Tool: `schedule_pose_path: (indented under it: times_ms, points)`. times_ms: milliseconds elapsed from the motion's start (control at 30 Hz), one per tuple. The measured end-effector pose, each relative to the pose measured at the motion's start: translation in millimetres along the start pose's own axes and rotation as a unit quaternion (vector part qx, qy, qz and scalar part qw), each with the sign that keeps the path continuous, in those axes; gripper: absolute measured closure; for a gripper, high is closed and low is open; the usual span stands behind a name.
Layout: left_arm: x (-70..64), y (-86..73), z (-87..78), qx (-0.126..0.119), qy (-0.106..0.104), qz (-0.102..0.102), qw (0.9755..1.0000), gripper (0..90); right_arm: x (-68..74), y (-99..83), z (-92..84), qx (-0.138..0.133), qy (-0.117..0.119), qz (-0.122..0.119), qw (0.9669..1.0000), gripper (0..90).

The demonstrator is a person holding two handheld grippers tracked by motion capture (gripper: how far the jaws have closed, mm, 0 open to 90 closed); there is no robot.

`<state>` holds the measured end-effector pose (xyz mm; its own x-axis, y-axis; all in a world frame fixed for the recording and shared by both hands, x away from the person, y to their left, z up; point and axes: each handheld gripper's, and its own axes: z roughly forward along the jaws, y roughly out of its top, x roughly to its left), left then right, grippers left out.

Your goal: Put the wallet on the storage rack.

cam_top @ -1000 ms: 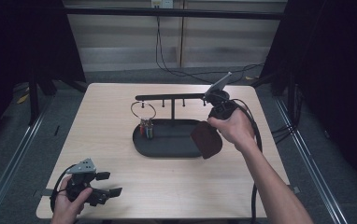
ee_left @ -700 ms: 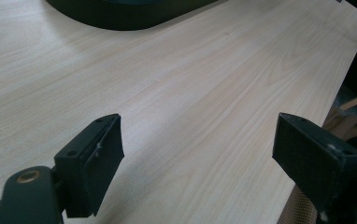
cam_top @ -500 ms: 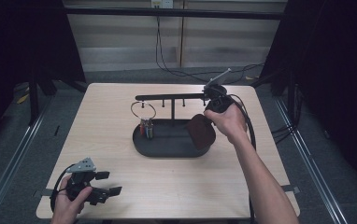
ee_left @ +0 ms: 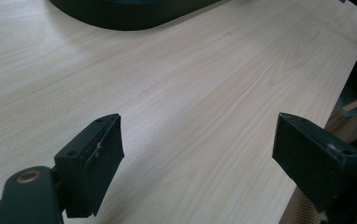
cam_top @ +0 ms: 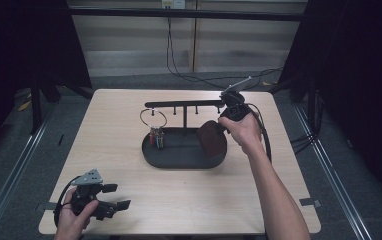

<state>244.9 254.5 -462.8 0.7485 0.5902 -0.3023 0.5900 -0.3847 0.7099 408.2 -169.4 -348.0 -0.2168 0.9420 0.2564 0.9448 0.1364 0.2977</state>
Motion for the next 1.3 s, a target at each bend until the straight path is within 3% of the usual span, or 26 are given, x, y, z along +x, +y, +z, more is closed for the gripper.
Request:
schedule_pose_path:
  times_ms: [300, 567, 933, 1300]
  points:
    - [-1.3, 0.0, -0.9, -0.002, -0.007, 0.003, 1.0000, 16.2, -8.1, -4.0, 22.3, -0.003, 0.013, 0.024, 0.9996, 83.1]
    - [-0.9, -0.1, -0.7, -0.001, -0.006, 0.000, 1.0000, 16.2, -19.5, -4.6, 40.5, -0.021, 0.032, 0.048, 0.9981, 83.1]
    - [-1.2, -0.3, 0.2, 0.001, -0.019, 0.000, 0.9998, 16.1, -36.1, -11.9, 64.1, -0.035, 0.069, 0.083, 0.9935, 82.9]
    - [-0.7, -0.7, -0.8, -0.002, -0.016, -0.001, 0.9999, 16.1, -37.7, -13.4, 76.4, -0.034, 0.029, 0.071, 0.9965, 78.6]
